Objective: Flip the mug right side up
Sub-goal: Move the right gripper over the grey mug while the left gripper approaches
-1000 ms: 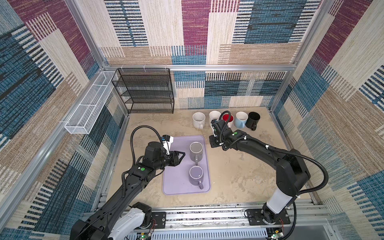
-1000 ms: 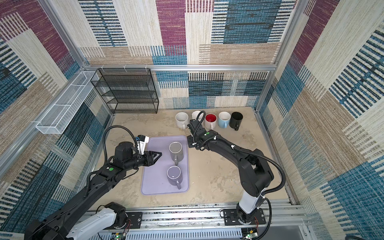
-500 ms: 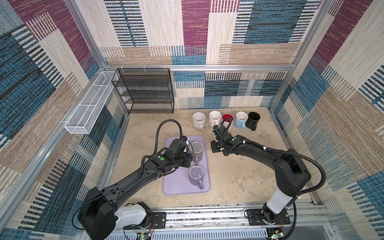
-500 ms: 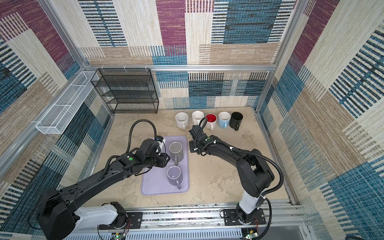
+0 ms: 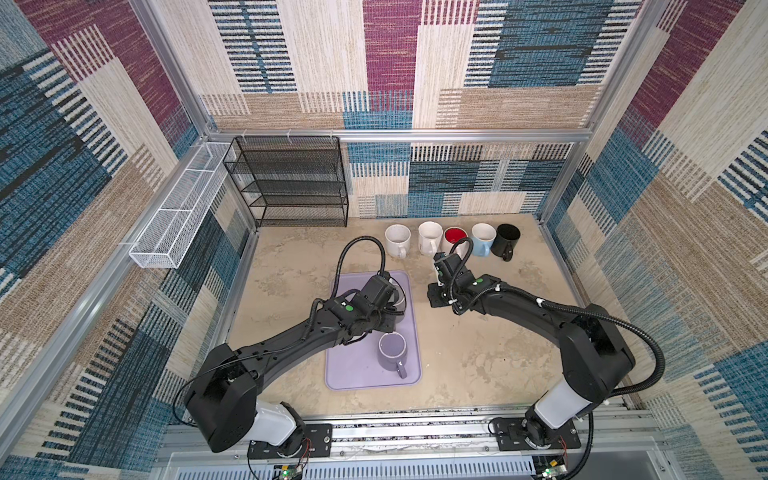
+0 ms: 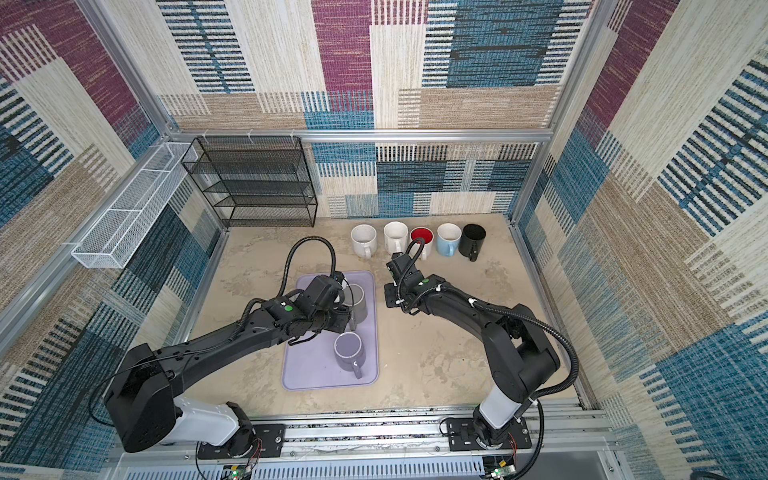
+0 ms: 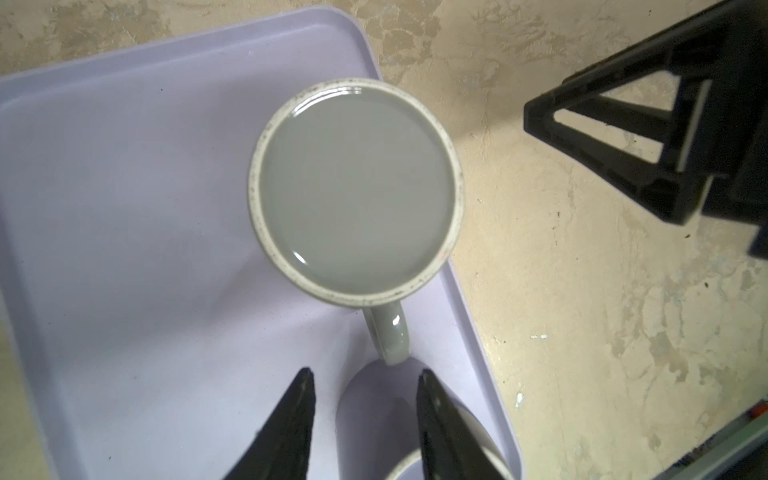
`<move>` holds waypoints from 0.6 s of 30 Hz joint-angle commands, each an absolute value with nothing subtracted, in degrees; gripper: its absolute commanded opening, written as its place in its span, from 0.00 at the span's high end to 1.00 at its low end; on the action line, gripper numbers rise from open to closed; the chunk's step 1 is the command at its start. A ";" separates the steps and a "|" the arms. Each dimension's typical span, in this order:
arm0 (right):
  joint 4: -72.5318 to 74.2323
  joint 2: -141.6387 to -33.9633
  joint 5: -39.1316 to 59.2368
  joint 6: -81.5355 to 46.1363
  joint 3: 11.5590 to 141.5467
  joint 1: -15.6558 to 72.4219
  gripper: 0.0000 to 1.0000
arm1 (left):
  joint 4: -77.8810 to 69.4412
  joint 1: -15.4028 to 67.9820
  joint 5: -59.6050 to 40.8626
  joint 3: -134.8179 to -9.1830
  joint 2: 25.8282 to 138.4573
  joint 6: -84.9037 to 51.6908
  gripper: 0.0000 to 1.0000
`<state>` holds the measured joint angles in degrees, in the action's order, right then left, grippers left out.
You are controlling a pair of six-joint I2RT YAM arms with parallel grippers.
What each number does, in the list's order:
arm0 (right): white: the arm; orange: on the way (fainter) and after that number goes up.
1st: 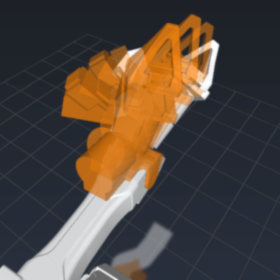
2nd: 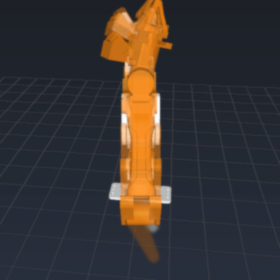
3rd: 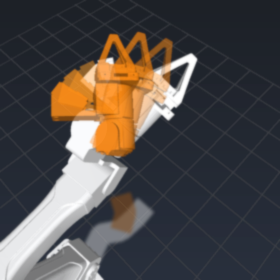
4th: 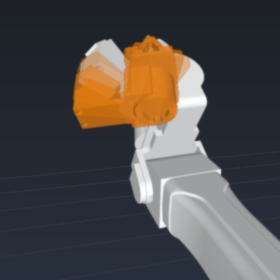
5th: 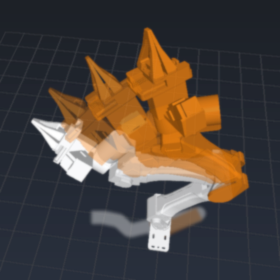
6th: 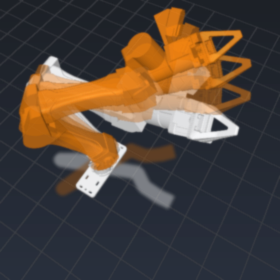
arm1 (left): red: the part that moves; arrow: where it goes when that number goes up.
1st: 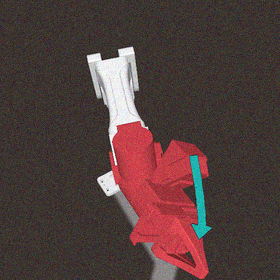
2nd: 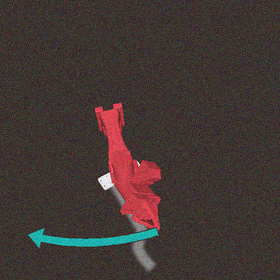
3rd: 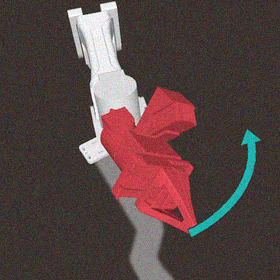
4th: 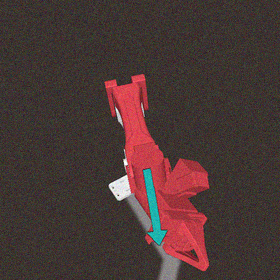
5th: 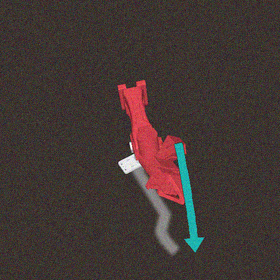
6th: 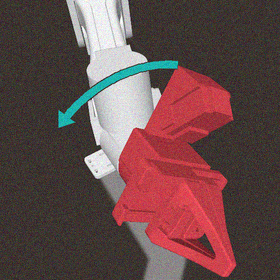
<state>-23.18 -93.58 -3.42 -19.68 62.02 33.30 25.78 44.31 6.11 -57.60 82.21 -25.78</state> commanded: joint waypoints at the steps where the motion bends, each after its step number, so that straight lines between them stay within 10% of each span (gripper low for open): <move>1: -20.76 -92.74 -2.05 -20.47 61.61 33.22 0.60 | 25.91 44.51 5.46 -58.40 83.22 -26.97 0.59; 18: -20.68 -90.62 -2.02 -20.48 60.21 33.27 0.60 | 16.00 45.09 -4.01 -57.92 87.83 -29.79 0.61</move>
